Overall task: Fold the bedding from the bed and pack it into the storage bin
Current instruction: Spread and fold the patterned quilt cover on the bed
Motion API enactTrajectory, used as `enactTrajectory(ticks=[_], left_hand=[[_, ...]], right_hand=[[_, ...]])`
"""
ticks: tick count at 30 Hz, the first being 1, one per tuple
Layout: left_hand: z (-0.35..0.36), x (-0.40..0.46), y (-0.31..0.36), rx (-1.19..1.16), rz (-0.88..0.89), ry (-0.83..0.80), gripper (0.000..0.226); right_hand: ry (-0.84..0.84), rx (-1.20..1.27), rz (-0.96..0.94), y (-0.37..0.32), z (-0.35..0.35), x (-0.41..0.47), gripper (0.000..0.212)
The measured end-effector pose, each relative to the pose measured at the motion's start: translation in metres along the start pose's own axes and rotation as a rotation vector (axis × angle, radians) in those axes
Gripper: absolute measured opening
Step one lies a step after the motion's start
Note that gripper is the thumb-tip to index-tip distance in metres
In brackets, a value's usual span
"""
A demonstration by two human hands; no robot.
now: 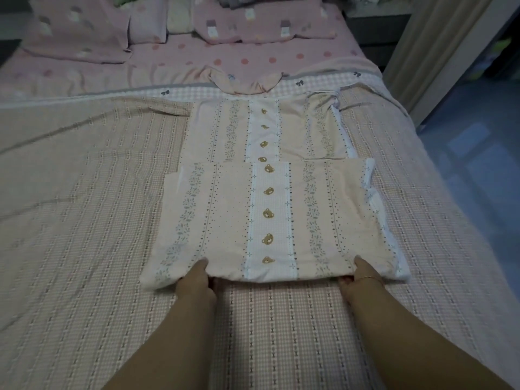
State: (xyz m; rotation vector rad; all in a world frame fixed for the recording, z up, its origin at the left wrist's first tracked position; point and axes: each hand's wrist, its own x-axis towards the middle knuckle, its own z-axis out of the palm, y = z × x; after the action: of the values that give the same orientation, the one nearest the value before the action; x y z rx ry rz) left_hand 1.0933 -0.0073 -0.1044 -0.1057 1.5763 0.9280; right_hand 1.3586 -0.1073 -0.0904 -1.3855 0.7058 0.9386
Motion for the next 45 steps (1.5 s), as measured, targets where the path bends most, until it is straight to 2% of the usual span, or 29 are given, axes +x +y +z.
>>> enactTrajectory(ticks=[7,13,18,19,21,24,27,29,32,35,40,45], left_hand=[[-0.013,-0.038,0.017,0.064,0.137,-0.103,0.046],[-0.033,-0.077,0.022,0.095,0.420,-0.232,0.047],[-0.075,-0.069,0.011,0.250,0.564,-0.181,0.099],[-0.087,-0.067,0.008,0.283,0.580,-0.177,0.102],[-0.113,-0.102,0.007,0.345,0.587,-0.193,0.092],[-0.149,-0.143,0.005,0.425,0.578,-0.185,0.055],[-0.184,-0.163,0.001,0.432,0.561,-0.134,0.043],[-0.203,-0.177,-0.001,0.414,0.543,-0.166,0.033],[-0.224,-0.190,-0.006,0.368,0.520,-0.183,0.034],[-0.235,-0.200,-0.003,0.349,0.535,-0.173,0.025],[-0.218,-0.199,0.014,0.362,0.538,-0.190,0.022],[-0.169,-0.193,0.041,0.358,0.561,-0.200,0.022]], right_hand=[[-0.094,-0.050,-0.178,-0.017,-0.006,-0.031,0.044],[-0.109,-0.070,-0.301,-0.019,-0.019,-0.070,0.047],[-0.094,-0.155,-0.407,-0.005,-0.057,-0.098,0.053],[-0.091,-0.164,-0.413,-0.002,-0.067,-0.108,0.053],[-0.084,-0.184,-0.427,0.005,-0.090,-0.124,0.051],[-0.029,-0.247,-0.447,0.011,-0.120,-0.148,0.049],[0.101,-0.401,-0.461,0.015,-0.152,-0.176,0.055],[0.179,-0.479,-0.445,0.018,-0.172,-0.189,0.059],[0.272,-0.525,-0.398,0.026,-0.193,-0.202,0.060],[0.315,-0.524,-0.421,0.028,-0.202,-0.220,0.057],[0.278,-0.583,-0.478,0.014,-0.188,-0.229,0.058],[0.201,-0.648,-0.592,-0.013,-0.148,-0.220,0.055]])
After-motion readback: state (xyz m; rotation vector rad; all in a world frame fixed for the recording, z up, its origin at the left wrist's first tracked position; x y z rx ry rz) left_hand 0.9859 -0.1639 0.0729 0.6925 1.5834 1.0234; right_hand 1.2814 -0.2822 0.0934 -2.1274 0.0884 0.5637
